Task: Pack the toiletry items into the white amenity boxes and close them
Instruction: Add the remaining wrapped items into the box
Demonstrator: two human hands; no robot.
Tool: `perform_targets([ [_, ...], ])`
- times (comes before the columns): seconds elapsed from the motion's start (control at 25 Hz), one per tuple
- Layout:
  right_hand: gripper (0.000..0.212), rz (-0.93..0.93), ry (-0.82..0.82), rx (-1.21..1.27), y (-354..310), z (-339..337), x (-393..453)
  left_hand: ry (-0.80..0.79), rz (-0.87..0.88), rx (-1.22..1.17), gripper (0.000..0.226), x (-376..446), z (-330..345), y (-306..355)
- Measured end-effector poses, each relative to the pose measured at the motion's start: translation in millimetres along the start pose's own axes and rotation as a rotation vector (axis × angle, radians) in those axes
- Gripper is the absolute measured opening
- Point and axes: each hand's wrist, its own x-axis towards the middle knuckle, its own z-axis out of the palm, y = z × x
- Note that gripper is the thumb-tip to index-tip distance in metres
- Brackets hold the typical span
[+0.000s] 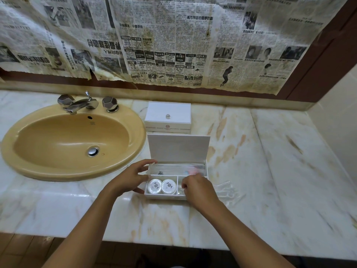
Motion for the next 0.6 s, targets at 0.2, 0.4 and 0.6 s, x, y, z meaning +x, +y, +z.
perform_targets([
  [0.2,0.019,0.06,-0.057,-0.027,2.2,1.5,7.3,-0.007,-0.005,-0.013,0.052,-0.3,-0.4,0.8],
  [0.4,0.018,0.049,-0.035,0.027,4.6,4.2,6.6,-0.021,0.001,-0.018,0.046,-1.6,-0.5,2.3],
  [0.6,0.021,0.035,-0.064,0.089,8.3,6.0,4.1,-0.017,-0.009,-0.008,0.047,4.7,-3.8,-4.2],
])
